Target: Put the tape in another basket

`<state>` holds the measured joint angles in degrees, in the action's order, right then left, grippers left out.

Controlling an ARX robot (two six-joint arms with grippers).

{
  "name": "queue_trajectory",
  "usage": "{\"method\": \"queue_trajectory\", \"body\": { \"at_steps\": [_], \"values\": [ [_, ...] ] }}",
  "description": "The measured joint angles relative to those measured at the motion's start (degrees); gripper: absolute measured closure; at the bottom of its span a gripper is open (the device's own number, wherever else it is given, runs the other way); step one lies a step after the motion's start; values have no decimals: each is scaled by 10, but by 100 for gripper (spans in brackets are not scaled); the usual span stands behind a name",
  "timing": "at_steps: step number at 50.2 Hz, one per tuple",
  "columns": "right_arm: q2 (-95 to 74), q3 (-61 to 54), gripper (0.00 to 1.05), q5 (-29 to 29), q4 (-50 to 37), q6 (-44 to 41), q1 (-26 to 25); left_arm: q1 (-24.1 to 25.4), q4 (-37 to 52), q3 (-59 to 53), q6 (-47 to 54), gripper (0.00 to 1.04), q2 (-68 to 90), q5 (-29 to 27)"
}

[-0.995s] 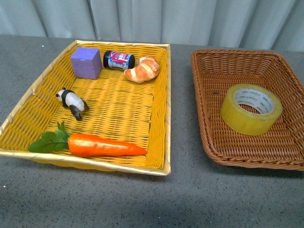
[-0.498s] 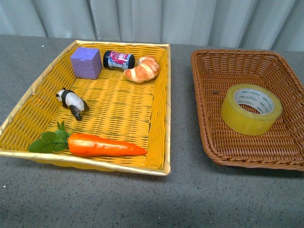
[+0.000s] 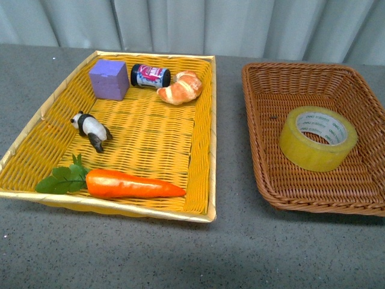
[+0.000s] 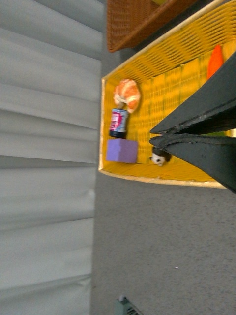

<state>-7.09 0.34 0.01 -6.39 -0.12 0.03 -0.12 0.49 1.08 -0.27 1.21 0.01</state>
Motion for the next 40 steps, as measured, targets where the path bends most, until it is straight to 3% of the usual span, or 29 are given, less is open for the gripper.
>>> {"method": "queue_trajectory", "body": {
  "at_steps": [3,9,12,38,40],
  "values": [
    [49,0,104,-1,58,0,0,0,-3,0,0,101,-9,0],
    [68,0,104,-1,63,0,0,0,-4,0,0,101,-9,0],
    [68,0,102,-1,63,-1,0,0,-5,0,0,91,-9,0],
    [68,0,17,-1,63,0,0,0,-5,0,0,7,-9,0],
    [68,0,11,-1,63,0,0,0,-5,0,0,5,-9,0]
  ]
}}
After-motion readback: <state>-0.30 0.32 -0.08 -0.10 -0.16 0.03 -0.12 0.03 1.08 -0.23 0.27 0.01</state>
